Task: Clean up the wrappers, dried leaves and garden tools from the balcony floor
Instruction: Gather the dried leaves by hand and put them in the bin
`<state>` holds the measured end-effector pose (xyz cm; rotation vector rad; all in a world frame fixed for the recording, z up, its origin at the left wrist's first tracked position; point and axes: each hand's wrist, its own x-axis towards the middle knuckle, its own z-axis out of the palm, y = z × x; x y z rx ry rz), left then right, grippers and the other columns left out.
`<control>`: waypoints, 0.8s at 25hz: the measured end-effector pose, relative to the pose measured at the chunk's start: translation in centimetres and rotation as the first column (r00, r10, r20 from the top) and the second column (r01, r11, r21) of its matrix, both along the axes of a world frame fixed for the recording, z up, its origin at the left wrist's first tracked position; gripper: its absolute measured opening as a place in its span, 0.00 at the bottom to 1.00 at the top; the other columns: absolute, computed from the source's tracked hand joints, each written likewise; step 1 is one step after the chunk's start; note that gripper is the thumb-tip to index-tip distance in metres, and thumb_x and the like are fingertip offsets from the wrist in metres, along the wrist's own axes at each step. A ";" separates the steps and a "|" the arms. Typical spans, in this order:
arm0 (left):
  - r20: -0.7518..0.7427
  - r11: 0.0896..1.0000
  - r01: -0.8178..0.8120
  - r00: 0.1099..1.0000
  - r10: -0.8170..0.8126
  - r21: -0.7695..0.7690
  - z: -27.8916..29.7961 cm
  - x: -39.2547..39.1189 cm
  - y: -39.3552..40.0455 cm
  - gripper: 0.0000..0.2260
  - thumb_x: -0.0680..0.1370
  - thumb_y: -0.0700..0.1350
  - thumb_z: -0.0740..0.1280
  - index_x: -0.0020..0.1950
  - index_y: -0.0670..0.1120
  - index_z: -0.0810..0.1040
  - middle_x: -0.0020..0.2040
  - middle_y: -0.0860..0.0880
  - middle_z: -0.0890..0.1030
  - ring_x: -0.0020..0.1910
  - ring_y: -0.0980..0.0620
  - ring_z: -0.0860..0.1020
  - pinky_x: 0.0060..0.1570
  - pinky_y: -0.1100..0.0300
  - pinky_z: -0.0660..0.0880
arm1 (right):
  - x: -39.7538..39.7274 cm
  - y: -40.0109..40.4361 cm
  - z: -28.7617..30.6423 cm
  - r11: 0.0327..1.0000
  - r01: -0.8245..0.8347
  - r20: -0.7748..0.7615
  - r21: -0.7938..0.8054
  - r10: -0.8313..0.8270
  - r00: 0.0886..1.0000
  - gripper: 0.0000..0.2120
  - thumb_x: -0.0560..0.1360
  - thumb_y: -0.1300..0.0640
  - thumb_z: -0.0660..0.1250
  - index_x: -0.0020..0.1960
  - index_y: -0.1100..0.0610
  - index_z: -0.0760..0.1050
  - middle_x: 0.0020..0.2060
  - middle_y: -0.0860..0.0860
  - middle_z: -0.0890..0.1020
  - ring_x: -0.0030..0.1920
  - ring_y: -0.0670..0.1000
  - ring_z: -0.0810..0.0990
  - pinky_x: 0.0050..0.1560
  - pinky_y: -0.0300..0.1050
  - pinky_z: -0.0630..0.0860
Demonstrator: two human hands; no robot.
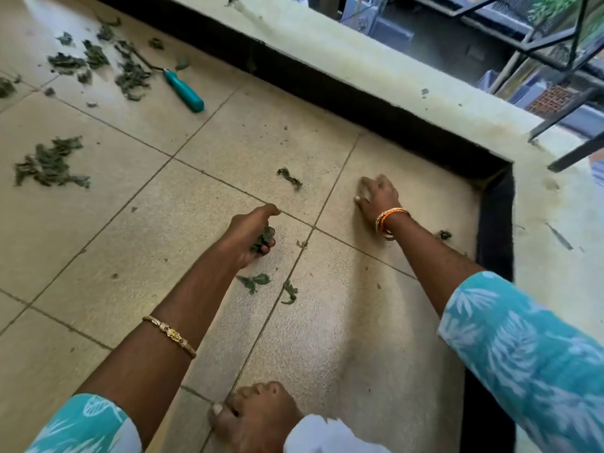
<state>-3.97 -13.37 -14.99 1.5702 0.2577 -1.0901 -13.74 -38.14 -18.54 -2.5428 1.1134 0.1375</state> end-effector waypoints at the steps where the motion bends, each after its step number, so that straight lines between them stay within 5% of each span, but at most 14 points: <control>1: 0.010 1.000 -0.017 1.000 0.017 0.007 -0.1 0.0 -0.1 0.10 0.76 0.46 0.67 0.39 0.45 0.69 0.31 0.48 0.69 0.25 0.53 0.67 0.20 0.67 0.61 | 0.0 0.1 -0.4 1.000 -0.014 0.047 -0.020 0.015 0.999 0.22 0.79 0.54 0.60 0.72 0.55 0.63 0.74 0.58 0.58 0.73 0.60 0.55 0.72 0.51 0.55; 4: -0.007 0.999 -0.035 0.999 0.035 -0.008 -0.7 0.1 -0.2 0.11 0.80 0.46 0.63 0.38 0.44 0.70 0.30 0.48 0.69 0.25 0.53 0.67 0.19 0.67 0.61 | -0.1 1.0 -1.2 0.986 -0.065 0.174 -0.150 0.091 0.980 0.16 0.79 0.64 0.57 0.66 0.61 0.71 0.68 0.59 0.69 0.67 0.61 0.64 0.66 0.51 0.64; 9: -0.029 0.998 0.029 0.999 -0.030 -0.048 -1.4 -0.3 -0.3 0.12 0.82 0.46 0.60 0.43 0.41 0.76 0.32 0.49 0.79 0.25 0.54 0.70 0.21 0.66 0.65 | 0.0 2.7 -1.5 0.923 -0.162 0.116 -0.349 0.214 0.970 0.13 0.75 0.72 0.57 0.55 0.67 0.77 0.53 0.62 0.77 0.55 0.60 0.72 0.47 0.49 0.73; 12: -0.045 0.989 0.112 0.992 -0.117 -0.098 -0.8 -0.7 -1.1 0.13 0.83 0.45 0.58 0.49 0.39 0.78 0.44 0.44 0.83 0.24 0.57 0.74 0.22 0.67 0.68 | 0.5 3.9 1.1 0.992 -0.019 0.313 -0.121 0.056 0.948 0.10 0.75 0.68 0.62 0.51 0.64 0.80 0.47 0.59 0.82 0.51 0.57 0.79 0.50 0.46 0.76; 15: -0.037 0.962 0.219 0.973 -0.228 -0.163 -0.1 -1.7 -2.3 0.15 0.83 0.48 0.57 0.52 0.38 0.78 0.46 0.43 0.85 0.26 0.57 0.75 0.24 0.67 0.71 | -0.7 8.4 4.4 0.968 -0.026 0.527 0.249 -0.113 0.842 0.04 0.72 0.64 0.70 0.46 0.59 0.82 0.39 0.49 0.84 0.41 0.45 0.82 0.45 0.31 0.77; 17: -0.033 0.959 0.222 0.972 -0.232 -0.178 0.1 -3.0 -3.2 0.15 0.82 0.50 0.59 0.51 0.40 0.78 0.38 0.46 0.84 0.27 0.56 0.76 0.24 0.66 0.72 | -1.7 11.2 5.2 0.948 -0.104 0.508 0.299 -0.066 0.859 0.03 0.69 0.62 0.72 0.43 0.57 0.81 0.37 0.48 0.82 0.39 0.43 0.80 0.42 0.31 0.76; 20: -0.010 0.972 0.201 0.979 -0.204 -0.120 -0.1 -4.4 -4.3 0.11 0.81 0.46 0.61 0.46 0.41 0.78 0.31 0.48 0.77 0.24 0.56 0.72 0.21 0.66 0.68 | -3.4 11.3 5.2 0.967 -0.083 0.416 0.240 -0.025 0.909 0.08 0.69 0.54 0.73 0.47 0.54 0.80 0.45 0.51 0.76 0.49 0.47 0.74 0.52 0.43 0.72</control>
